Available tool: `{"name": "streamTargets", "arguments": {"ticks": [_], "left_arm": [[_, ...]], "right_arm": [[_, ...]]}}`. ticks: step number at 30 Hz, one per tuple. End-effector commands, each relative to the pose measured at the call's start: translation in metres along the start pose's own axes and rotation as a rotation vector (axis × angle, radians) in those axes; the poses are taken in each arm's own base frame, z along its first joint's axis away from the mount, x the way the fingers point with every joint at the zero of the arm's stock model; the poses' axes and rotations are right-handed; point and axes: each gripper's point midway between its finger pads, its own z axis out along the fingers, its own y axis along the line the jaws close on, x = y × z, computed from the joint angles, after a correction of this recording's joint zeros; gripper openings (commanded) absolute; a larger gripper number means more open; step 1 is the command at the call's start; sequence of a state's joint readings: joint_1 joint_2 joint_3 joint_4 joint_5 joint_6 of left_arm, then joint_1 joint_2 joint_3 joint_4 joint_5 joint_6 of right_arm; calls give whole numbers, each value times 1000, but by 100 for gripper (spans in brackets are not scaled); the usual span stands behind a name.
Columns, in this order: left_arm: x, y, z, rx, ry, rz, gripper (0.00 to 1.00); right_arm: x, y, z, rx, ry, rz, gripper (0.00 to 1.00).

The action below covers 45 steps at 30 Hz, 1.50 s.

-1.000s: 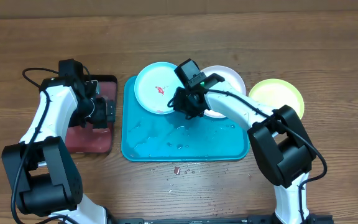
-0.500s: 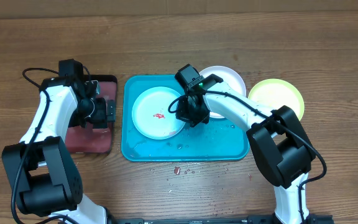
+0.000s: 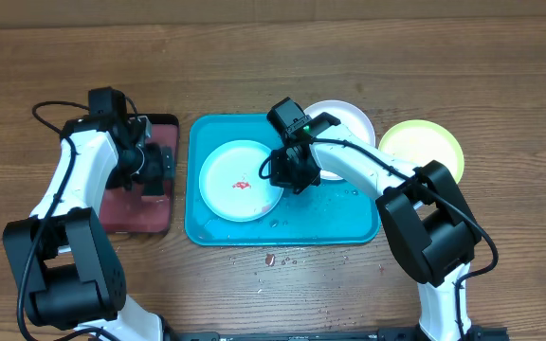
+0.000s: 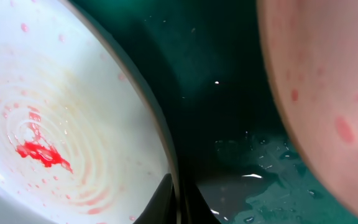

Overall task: Clean dirty plates on tray and stack at the side
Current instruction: 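Dip the sponge in the basin and lift it with the left gripper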

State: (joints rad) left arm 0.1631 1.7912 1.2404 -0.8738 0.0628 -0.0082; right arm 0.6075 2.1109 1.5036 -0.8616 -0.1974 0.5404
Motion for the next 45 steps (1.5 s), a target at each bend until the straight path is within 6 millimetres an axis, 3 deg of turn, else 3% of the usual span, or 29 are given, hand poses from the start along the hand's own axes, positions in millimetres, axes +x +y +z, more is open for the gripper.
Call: {"name": "streamTargets", "arguments": {"ticks": [1,7,17,19,23,30,31,32,33,38,45], "left_arm": [[-2,-5,4,17,-18,-56,84],[0,-4,17,17,3,-72,64],[5,-1,38,2,54,-75,59],[3,0,43,3,51,-75,54],[-2,0,45,4,30,-73,25],[3,-1,44,7,52,-70,21],[4,-1,44,6,57,-67,14],[5,-1,43,7,61,-58,5],[5,0,40,7,66,-60,4],[-8,-1,16,58,4,-60,4],[-31,12,-46,58,-203,-54,4]], "right_arm": [[-9,-4,-1,32,-26,-125,4],[-10,-10,-2,60,-31,-122,4],[-10,-10,-2,60,-31,-122,4],[-11,-10,-2,60,-32,-122,4],[-11,-10,-2,60,-32,-122,4],[-10,-11,-2,62,-29,-121,4],[-9,-11,-2,63,-27,-121,4],[-9,-11,-2,64,-26,-122,4],[-9,-11,-2,64,-25,-132,4],[-11,-19,-2,105,-37,-141,4],[-12,-22,-3,126,-45,-144,4]]}}
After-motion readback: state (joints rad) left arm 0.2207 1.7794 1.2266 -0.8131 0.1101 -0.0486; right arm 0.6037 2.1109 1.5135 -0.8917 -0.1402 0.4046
